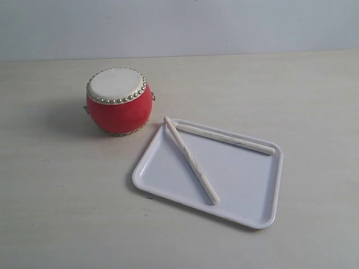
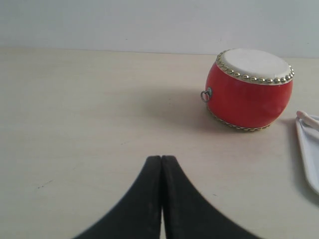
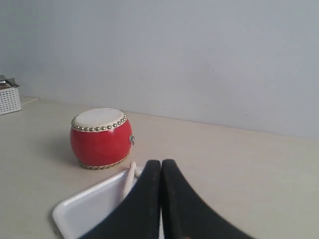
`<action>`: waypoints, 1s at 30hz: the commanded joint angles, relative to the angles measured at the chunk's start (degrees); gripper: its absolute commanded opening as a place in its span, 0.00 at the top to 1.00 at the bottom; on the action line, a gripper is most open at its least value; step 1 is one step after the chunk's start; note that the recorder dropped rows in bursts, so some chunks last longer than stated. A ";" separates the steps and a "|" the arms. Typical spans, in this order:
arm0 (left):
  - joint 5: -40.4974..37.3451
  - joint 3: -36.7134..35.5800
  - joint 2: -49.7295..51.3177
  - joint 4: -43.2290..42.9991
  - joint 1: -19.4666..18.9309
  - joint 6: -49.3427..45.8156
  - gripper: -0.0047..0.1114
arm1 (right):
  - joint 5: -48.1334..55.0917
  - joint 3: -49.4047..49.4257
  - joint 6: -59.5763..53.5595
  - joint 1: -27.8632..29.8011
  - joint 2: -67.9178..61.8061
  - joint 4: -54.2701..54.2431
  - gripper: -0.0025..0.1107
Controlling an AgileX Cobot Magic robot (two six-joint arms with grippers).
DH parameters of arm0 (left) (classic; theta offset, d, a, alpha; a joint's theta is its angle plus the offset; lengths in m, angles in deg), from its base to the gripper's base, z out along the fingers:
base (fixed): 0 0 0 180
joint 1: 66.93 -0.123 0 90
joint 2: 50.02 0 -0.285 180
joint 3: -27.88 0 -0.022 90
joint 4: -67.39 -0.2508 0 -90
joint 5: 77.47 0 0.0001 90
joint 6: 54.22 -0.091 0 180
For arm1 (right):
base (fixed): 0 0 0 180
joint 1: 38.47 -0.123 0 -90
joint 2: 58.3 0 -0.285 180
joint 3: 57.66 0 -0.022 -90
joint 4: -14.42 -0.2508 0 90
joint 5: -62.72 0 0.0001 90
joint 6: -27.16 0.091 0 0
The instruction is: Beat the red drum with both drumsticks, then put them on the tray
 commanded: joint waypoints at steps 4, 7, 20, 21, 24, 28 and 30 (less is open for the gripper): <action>0.36 -0.22 -0.29 0.24 -0.18 0.18 0.96 | -4.33 2.52 0.43 -0.01 0.29 1.40 0.98; 0.36 -0.22 -0.29 0.24 -0.18 0.18 0.96 | -2.86 2.52 -4.25 -0.01 0.29 0.18 0.98; 0.36 -0.22 -0.29 0.24 -0.18 0.18 0.96 | 7.14 2.52 -5.94 -0.01 0.29 -2.13 0.98; 0.36 -0.22 -0.29 0.24 -0.18 0.18 0.96 | 8.64 2.52 -5.94 -0.01 0.29 -2.13 0.98; 0.36 -0.22 -0.29 0.24 -0.18 0.18 0.96 | 8.92 2.52 -5.94 -0.01 0.29 -2.13 0.98; 0.36 -0.22 -0.29 0.24 -0.18 0.18 0.96 | 8.92 2.52 -5.94 -0.01 0.29 -2.13 0.98; 0.36 -0.22 -0.29 0.24 -0.18 0.18 0.96 | 8.92 2.52 -5.94 -0.01 0.29 -2.13 0.98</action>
